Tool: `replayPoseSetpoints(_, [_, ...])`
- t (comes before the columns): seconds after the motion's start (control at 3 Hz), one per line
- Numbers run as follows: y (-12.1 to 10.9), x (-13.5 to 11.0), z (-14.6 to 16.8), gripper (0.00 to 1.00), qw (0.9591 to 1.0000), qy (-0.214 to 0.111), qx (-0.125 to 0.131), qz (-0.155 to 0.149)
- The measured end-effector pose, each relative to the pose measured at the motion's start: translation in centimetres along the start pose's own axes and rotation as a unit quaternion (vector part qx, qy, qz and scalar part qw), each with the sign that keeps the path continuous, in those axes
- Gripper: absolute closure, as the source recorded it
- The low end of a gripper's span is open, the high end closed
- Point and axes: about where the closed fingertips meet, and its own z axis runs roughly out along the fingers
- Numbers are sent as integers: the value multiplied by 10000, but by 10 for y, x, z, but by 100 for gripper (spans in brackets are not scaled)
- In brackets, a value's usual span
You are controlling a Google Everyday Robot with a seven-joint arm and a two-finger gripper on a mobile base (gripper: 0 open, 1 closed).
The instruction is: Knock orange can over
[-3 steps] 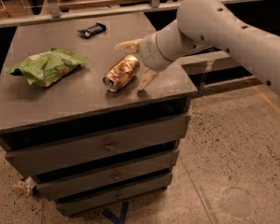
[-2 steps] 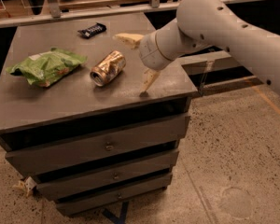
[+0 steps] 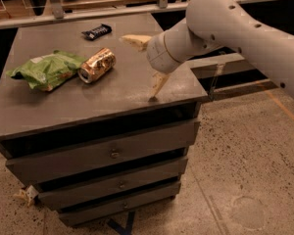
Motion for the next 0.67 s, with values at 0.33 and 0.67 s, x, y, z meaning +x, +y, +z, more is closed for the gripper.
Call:
replayPoseSetpoints(0.33, [-15, 6, -12, 0, 9976, 45, 510, 469])
replayPoseSetpoints(0.67, [-38, 21, -37, 0, 9819, 166, 1398, 1267])
